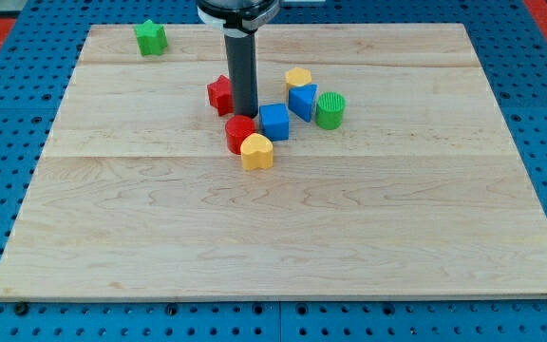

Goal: Place the heart to the top side of the center

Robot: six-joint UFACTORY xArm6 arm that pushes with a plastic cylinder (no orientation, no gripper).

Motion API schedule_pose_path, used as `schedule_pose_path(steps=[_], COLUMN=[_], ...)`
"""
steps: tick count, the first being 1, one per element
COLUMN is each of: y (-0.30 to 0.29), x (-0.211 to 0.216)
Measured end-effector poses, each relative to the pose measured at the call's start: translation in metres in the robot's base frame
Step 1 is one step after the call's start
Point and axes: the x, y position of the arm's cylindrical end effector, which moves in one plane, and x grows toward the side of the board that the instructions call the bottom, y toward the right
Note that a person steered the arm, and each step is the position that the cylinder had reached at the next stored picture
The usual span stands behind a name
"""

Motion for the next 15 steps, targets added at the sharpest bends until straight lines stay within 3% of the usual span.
schedule_pose_path(steps=[1, 2, 3, 5, 6, 8, 9, 11, 12, 13, 15], y=[-0.042, -0.037, 0.007, 0.152, 0.176, 0.103, 0.067, 0.155, 0.136, 0.072, 0.014], x=[0.016, 0.056, 0.086, 0.061, 0.047, 0.059, 0.024, 0.022, 0.002, 0.0, -0.073])
